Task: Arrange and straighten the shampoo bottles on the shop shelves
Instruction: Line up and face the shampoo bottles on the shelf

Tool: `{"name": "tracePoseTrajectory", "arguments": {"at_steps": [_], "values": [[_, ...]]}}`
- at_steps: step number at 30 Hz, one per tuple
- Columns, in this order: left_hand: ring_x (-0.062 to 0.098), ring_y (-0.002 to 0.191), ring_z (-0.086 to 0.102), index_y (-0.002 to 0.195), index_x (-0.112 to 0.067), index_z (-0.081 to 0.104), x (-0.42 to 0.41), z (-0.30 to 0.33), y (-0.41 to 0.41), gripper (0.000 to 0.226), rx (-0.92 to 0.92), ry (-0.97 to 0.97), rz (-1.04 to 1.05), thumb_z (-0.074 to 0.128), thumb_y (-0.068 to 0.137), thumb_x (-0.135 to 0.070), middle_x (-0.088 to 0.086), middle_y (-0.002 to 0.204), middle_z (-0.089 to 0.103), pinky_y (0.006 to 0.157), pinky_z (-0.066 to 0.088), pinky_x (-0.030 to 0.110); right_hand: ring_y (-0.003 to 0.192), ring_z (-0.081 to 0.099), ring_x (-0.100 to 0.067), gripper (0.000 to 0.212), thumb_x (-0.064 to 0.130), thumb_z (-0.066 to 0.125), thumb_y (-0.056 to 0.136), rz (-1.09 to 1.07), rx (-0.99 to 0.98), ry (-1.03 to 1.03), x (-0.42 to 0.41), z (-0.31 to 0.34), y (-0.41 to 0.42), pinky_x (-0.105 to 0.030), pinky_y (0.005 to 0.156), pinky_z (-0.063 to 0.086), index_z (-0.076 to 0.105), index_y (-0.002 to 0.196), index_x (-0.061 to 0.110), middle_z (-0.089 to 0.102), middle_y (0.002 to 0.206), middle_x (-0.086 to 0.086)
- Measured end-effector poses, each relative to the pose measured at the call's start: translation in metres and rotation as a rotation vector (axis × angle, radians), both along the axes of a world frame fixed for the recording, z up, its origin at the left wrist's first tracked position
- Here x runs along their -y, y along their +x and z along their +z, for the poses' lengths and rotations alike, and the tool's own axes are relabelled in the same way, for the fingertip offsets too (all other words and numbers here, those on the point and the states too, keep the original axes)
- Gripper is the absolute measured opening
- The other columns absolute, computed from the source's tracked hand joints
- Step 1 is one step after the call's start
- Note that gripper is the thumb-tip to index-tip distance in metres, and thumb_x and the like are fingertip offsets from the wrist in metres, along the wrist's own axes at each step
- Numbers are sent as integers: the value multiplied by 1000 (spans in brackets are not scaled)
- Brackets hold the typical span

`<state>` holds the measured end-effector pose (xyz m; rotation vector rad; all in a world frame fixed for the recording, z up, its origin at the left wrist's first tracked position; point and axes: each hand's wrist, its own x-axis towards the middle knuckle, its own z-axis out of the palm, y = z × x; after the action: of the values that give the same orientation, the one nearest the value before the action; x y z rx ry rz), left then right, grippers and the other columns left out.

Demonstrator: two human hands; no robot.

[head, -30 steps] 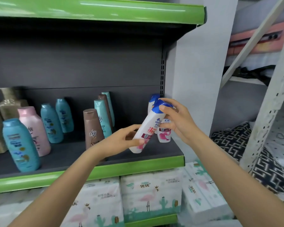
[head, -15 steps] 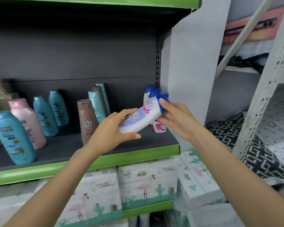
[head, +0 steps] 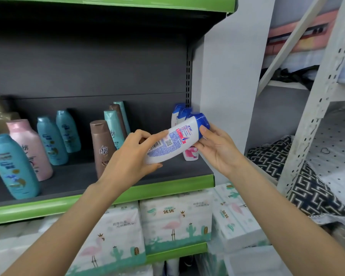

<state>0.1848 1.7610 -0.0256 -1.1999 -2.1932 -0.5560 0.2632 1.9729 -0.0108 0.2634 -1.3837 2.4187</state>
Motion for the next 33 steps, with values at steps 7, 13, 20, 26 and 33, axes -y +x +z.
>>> {"name": "tracePoseTrajectory", "arguments": {"at_steps": [7,13,20,26,33], "values": [[2,94,53,129,-45,47,9,4,-5,74,272,116,-135,80,63,-42,-13,107,58,82,40,12,104,62,-18,33,17,53,88,4,0,33,6,-2,-2,-29,88,53,57,120,8,65,115,-6],[10,92,62,121,-49,53,6,1,4,63,773,185,-394,72,61,-48,-8,100,68,81,50,22,119,54,-17,35,25,46,90,122,-98,-51,6,-5,0,-31,100,45,62,119,15,56,134,-4],[33,105,64,124,-27,58,-1,-1,-2,54,1307,260,-611,67,71,-33,10,118,66,87,54,38,83,66,-14,18,14,54,89,-59,-13,15,9,2,2,-30,65,56,61,105,9,69,89,-3],[19,98,67,118,-20,59,-17,5,4,29,1089,216,-501,57,90,-13,5,108,70,81,56,30,88,68,-17,27,16,64,86,-315,72,237,8,10,2,-36,67,59,59,111,8,68,100,-6],[21,91,67,135,-48,34,-33,15,3,70,841,260,-423,68,84,-14,7,101,62,78,58,38,70,69,-6,22,9,69,82,-415,69,278,19,23,1,-29,56,57,59,102,13,66,101,-7]]}}
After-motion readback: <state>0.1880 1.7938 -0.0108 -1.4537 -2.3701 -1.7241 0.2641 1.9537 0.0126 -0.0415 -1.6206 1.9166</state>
